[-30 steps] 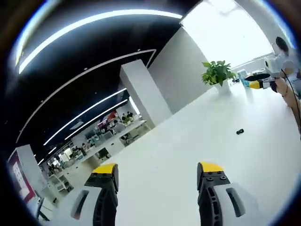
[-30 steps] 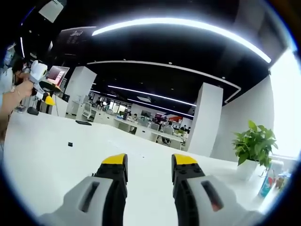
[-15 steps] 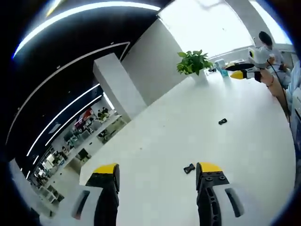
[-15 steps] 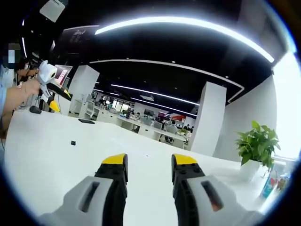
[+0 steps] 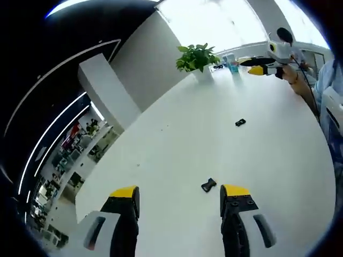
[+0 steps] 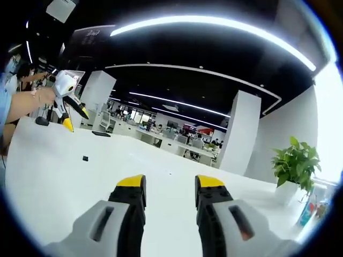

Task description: Snap the two parts of the plastic buckle together until the buckle closes and remains connected.

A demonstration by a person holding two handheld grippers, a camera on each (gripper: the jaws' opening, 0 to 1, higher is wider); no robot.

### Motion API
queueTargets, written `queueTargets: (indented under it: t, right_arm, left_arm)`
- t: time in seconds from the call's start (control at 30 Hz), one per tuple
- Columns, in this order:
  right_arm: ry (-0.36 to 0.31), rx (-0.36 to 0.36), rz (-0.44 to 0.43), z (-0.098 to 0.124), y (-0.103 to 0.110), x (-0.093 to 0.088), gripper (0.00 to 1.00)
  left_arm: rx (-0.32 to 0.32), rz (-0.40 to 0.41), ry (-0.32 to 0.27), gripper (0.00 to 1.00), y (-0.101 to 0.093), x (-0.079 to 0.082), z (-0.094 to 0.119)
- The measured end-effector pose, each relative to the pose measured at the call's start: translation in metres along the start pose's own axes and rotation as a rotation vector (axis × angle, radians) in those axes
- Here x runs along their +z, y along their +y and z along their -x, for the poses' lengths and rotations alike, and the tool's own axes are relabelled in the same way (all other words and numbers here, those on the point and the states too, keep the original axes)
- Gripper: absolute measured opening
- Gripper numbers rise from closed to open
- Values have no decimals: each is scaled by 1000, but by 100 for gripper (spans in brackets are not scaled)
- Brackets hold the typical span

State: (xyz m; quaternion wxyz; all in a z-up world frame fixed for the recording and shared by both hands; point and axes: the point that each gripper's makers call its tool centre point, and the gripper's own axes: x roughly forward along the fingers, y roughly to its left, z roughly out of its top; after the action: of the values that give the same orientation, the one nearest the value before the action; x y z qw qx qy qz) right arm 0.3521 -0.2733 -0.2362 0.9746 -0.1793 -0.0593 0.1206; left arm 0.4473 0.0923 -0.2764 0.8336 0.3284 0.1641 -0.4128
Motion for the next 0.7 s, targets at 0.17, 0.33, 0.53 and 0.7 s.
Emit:
queueTargets:
  t: [0.17,0.33,0.53,0.7]
  right_arm:
    - [1,0,-1,0,0,0,36]
    - [6,6,1,0,2,-1,36]
    - [-1,2,-14,0,1,0,36]
    - [10,14,-13,-2,4,-3,35]
  left_arm:
    - [-58,-57,17,61,0,1,-14]
    - [-153,-103,74,60,-10,0,-30]
    - [-250,-162,140,56,-15,0,-49]
    - [-330,-187,200,51,-24,-3,-60]
